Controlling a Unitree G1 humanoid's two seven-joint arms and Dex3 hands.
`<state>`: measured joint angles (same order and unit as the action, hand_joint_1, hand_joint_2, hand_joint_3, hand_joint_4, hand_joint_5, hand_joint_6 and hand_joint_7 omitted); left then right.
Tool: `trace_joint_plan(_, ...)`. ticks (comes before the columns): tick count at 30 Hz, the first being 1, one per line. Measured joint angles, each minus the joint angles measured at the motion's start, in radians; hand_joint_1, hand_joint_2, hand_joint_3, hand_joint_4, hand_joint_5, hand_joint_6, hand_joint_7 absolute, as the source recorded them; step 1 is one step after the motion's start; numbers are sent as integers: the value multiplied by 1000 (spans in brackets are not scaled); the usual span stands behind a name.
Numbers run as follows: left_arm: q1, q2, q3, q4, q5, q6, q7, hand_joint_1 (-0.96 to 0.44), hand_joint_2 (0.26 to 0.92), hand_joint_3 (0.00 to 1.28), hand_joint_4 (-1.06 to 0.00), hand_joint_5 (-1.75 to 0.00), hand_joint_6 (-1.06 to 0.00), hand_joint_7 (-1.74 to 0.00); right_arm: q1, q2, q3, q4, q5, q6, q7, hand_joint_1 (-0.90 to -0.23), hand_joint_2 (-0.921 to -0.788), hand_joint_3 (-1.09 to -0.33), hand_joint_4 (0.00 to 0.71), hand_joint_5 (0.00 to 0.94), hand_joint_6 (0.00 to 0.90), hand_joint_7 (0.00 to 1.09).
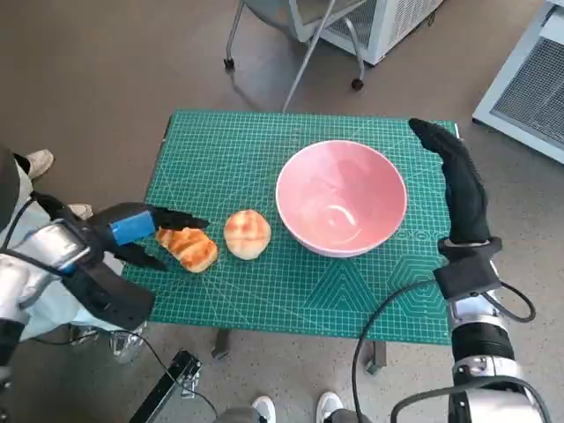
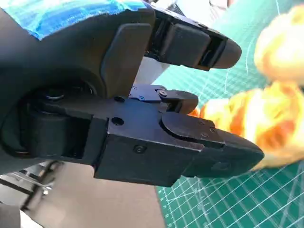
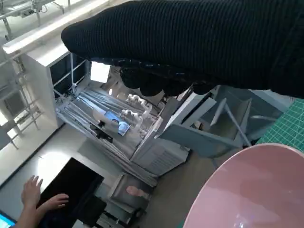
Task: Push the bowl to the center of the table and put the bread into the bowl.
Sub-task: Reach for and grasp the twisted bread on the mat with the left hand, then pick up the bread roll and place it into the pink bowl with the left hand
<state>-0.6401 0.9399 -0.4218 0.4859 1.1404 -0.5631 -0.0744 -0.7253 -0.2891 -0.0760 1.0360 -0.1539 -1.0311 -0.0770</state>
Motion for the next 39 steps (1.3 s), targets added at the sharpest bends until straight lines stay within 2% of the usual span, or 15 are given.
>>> trace_joint_plan(6, -71, -36, -72, 86, 63, 23, 32, -58, 903, 51, -513, -26, -646, -31, 2, 0, -1, -6, 4, 4, 2, -559, -921, -916, 315, 30, 0, 915)
trace_joint_plan(10, -119, -76, -123, 161, 87, 51, 46, -3, 916, 123, -555, -41, -687, -47, 6, 1, -1, -11, 5, 5, 2, -560, -921, -917, 315, 30, -1, 917)
trace_joint_plan(16, -179, -125, -173, 239, 97, 80, 43, 71, 921, 216, -677, -97, -795, -96, 14, 1, 0, -18, 9, 6, 2, -571, -921, -913, 315, 30, -1, 919)
trace_joint_plan(17, -186, -129, -176, 249, 92, 80, 40, 57, 921, 216, -617, -353, -759, -328, 15, 1, 0, -19, 9, 6, 2, -572, -921, -912, 315, 30, -1, 918)
trace_joint_plan(18, -194, -135, -179, 263, 80, 80, 36, 37, 921, 243, -499, -753, -676, -700, 17, 1, 0, -20, 11, 6, 2, -575, -921, -911, 316, 31, -1, 918)
trace_joint_plan(19, -200, -141, -180, 278, 71, 79, 36, 24, 921, 252, -432, -990, -635, -936, 19, 1, -1, -20, 13, 7, 2, -578, -921, -910, 318, 32, -1, 916)
trace_joint_plan(20, -206, -146, -181, 291, 63, 78, 36, 16, 921, 251, -398, -1130, -614, -1084, 20, 1, -1, -20, 14, 7, 2, -579, -921, -909, 320, 33, -1, 914)
trace_joint_plan(23, -216, -161, -186, 327, 39, 78, 41, 7, 921, 231, -390, -1248, -610, -1226, 23, 1, 0, -21, 15, 7, 5, -581, -921, -908, 323, 34, -1, 907)
trace_joint_plan(25, -221, -169, -190, 350, 27, 80, 58, 4, 911, 207, -472, -1191, -604, -1327, 24, 0, 0, -23, 21, 7, 8, -576, -921, -905, 323, 34, -1, 902)
trace_joint_plan(27, -226, -176, -195, 373, 23, 83, 77, 3, 871, 283, -513, -1158, -555, -1434, 26, 0, -1, -25, 29, 7, 12, -575, -921, -904, 322, 34, -1, 899)
trace_joint_plan(29, -233, -182, -201, 394, 22, 89, 93, 2, 817, 390, -507, -1270, -527, -1423, 29, 0, -1, -28, 33, 7, 15, -575, -921, -903, 321, 33, -1, 897)
trace_joint_plan(31, -240, -186, -208, 407, 21, 93, 106, 2, 873, 272, -532, -1173, -546, -1443, 31, 0, -1, -30, 33, 7, 18, -574, -921, -901, 321, 33, -1, 895)
trace_joint_plan(33, -247, -186, -214, 414, 21, 95, 117, 1, 896, 221, -513, -1194, -578, -1386, 33, 0, -1, -30, 35, 7, 22, -574, -921, -900, 321, 33, -1, 893)
trace_joint_plan(39, -254, -186, -214, 415, -3, 91, 123, -1, 918, 154, -508, -1232, -630, -1275, 36, 0, -3, -30, 42, 7, 29, -577, -921, -896, 321, 33, -1, 891)
